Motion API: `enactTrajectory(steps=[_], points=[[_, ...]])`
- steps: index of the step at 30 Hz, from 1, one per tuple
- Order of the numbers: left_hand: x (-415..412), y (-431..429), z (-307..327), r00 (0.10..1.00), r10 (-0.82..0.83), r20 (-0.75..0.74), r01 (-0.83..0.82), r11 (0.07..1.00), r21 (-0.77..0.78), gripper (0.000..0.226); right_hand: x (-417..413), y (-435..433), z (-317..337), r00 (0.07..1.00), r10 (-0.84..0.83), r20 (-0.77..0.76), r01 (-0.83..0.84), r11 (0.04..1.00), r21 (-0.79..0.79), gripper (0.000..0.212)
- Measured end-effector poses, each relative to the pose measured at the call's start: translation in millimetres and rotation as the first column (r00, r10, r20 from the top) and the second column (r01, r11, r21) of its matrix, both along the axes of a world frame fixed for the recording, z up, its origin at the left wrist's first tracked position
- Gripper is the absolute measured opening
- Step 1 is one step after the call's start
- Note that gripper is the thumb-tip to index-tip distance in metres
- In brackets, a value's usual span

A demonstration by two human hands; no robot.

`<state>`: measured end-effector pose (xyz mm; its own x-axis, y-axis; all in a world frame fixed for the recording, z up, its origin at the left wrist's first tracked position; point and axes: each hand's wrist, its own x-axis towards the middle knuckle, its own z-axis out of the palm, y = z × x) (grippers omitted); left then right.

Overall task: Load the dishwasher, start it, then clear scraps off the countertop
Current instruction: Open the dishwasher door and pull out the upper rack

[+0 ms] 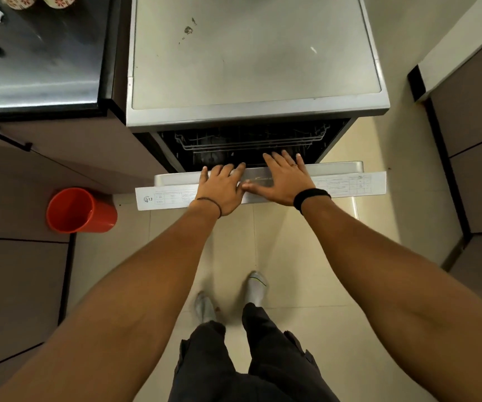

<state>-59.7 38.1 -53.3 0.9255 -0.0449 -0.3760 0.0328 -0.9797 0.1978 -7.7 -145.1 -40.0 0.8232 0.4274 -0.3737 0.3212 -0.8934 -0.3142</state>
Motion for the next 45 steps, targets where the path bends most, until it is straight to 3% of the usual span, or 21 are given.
enactTrajectory(steps=[3,6,12,29,34,45], points=[[-10,1,-2,0.999,-0.021,-0.026,0.021,1.000,0.007,0.054,-13,-8,-12,0.996,0.061,-0.069,-0.068,0.992,-0.108,0.114],[-21,2,-7,0.992,-0.052,-0.117,0.050,0.998,-0.024,0.055,-35,-12,-21,0.995,0.072,-0.071,-0.082,0.984,-0.160,0.116],[-72,-6,-35,0.948,-0.127,-0.293,0.102,0.990,-0.100,0.062,-94,-21,-39,0.974,0.055,-0.221,-0.108,0.966,-0.234,0.126],[-250,-55,-173,0.924,-0.125,-0.360,0.115,0.992,-0.051,0.067,-264,-67,-170,0.934,0.069,-0.350,-0.171,0.947,-0.270,0.127],[-285,-73,-220,0.934,-0.095,-0.345,0.089,0.995,-0.033,0.069,-298,-81,-219,0.934,0.083,-0.347,-0.177,0.952,-0.250,0.125],[-361,-95,-399,0.903,-0.098,-0.419,0.089,0.995,-0.041,0.071,-376,-105,-399,0.906,0.077,-0.416,-0.173,0.965,-0.198,0.121]])
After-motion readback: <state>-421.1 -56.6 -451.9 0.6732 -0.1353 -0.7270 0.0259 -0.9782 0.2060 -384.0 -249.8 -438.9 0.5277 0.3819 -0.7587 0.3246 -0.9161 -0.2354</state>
